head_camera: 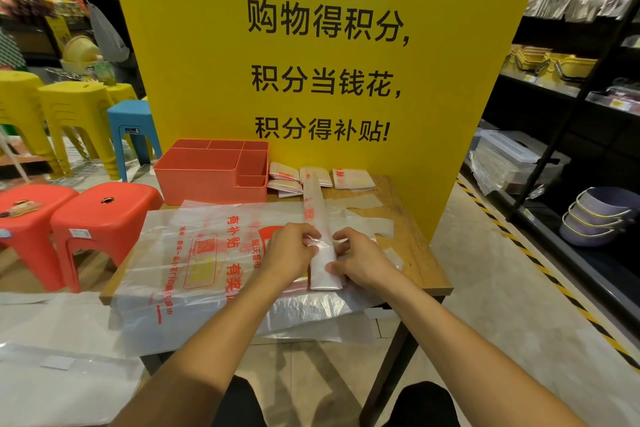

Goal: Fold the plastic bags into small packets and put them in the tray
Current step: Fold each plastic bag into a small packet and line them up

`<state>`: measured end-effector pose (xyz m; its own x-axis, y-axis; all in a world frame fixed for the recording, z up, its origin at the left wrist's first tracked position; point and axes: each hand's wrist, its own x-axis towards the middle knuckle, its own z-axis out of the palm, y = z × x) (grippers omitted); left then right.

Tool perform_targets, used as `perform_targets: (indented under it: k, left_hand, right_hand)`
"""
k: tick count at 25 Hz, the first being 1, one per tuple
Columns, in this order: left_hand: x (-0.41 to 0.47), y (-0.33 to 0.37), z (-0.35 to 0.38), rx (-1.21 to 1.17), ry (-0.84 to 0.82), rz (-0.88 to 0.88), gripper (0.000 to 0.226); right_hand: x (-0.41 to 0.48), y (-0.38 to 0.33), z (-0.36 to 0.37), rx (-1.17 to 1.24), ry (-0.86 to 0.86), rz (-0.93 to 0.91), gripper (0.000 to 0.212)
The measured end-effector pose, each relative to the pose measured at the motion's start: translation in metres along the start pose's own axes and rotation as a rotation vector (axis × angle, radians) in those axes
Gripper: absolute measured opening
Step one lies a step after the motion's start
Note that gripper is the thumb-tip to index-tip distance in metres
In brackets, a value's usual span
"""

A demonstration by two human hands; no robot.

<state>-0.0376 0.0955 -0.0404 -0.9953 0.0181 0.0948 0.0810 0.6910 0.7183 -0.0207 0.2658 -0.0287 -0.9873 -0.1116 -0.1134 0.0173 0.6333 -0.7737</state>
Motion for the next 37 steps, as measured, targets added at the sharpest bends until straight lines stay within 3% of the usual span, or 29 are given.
perform_targets:
  k: [3, 7, 8, 13, 16, 20, 22, 25, 27, 30, 34, 37]
  left_hand:
    - [0.007, 0.001, -0.002, -0.110, -0.011, -0.091, 0.033]
    - [0.012, 0.003, -0.003, -0.104, -0.007, -0.104, 0.009]
    - [0.013, 0.003, -0.002, -0.089, -0.012, -0.097, 0.011]
    - [0.018, 0.000, 0.000, -0.124, -0.042, -0.151, 0.013]
    - [0.019, -0.001, 0.000, -0.027, -0.055, -0.097, 0.012]
    - [0.020, 0.001, 0.001, 0.062, -0.067, -0.058, 0.013]
    - [0.020, 0.001, 0.001, 0.105, -0.064, -0.009, 0.019]
    - [0.020, -0.002, 0.002, 0.115, -0.080, 0.089, 0.019]
    - [0.018, -0.006, 0.000, 0.155, -0.091, 0.163, 0.017]
    - [0.016, -0.015, -0.008, 0.265, -0.159, 0.332, 0.015]
    - [0.012, -0.025, -0.026, 0.279, -0.414, 0.422, 0.026]
    - [0.010, -0.025, -0.027, 0.173, -0.347, 0.355, 0.019]
  right_hand:
    - [-0.002, 0.002, 0.005, -0.083, 0.059, -0.033, 0.057]
    - [-0.005, 0.006, 0.011, -0.121, 0.226, -0.011, 0.047]
    - [-0.006, 0.005, 0.012, -0.121, 0.245, 0.001, 0.045]
    - [-0.007, 0.007, 0.014, -0.070, 0.277, 0.055, 0.046]
    - [-0.006, 0.009, 0.013, -0.096, 0.251, 0.047, 0.042]
    - [-0.017, 0.007, 0.013, -0.394, 0.254, -0.222, 0.036]
    - [-0.024, 0.012, 0.010, -0.425, 0.180, -0.365, 0.031]
    - [-0.029, 0.028, -0.001, -0.419, -0.052, -0.394, 0.066]
    - [-0.027, 0.036, -0.009, -0.458, -0.103, -0.439, 0.077]
    - [-0.017, 0.038, -0.013, -0.461, -0.070, -0.484, 0.063]
    - [-0.005, 0.030, -0.014, -0.447, 0.049, -0.503, 0.038]
    - [-0.001, 0.020, -0.013, -0.196, 0.097, -0.437, 0.033]
